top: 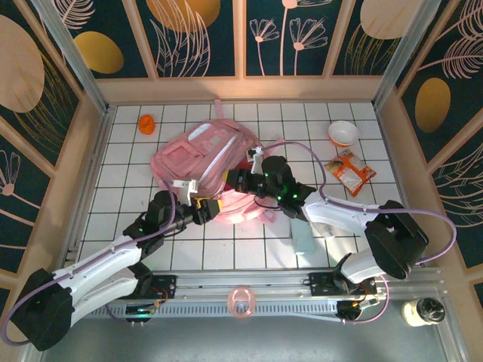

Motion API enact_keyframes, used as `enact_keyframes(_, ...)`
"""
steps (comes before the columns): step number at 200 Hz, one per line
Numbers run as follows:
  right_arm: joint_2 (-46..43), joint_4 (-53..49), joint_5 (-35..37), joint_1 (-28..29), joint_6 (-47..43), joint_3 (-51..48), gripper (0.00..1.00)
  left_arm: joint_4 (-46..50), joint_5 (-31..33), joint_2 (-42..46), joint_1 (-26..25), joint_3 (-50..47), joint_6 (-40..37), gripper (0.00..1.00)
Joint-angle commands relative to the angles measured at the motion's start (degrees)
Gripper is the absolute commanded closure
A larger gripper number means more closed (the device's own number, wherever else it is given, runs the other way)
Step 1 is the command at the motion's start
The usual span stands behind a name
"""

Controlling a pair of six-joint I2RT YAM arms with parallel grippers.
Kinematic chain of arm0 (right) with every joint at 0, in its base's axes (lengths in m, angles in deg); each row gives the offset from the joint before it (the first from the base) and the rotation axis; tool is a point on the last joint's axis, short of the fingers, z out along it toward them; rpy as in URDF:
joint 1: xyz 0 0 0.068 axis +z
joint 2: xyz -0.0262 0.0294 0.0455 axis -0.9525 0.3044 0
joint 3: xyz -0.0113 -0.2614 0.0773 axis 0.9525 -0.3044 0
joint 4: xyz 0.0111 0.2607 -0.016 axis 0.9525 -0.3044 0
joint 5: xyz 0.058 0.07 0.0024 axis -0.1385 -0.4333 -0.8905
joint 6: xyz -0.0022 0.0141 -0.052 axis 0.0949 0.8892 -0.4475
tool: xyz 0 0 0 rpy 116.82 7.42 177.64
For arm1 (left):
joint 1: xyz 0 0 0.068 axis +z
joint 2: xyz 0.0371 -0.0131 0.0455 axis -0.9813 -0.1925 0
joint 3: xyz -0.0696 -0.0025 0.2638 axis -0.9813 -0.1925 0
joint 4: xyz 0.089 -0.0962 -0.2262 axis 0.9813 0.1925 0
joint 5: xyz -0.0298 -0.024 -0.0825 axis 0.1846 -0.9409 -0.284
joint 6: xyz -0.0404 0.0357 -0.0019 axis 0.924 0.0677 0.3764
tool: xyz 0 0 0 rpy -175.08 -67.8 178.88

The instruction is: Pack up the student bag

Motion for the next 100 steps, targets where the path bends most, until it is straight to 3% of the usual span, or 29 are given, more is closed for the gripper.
enact_keyframes(1,-0.53,8.01,-0.20,0.41,-0.19,3.28,1.00,-5.51,-2.65,-0.11,0.10,1.98,-1.02,0.51)
enact_keyframes(100,-0.39,7.70,-0.27,0.55,0.03,3.45,1.00,-4.82,-2.61,-0.25,0.09,2.52,-1.58,0.76)
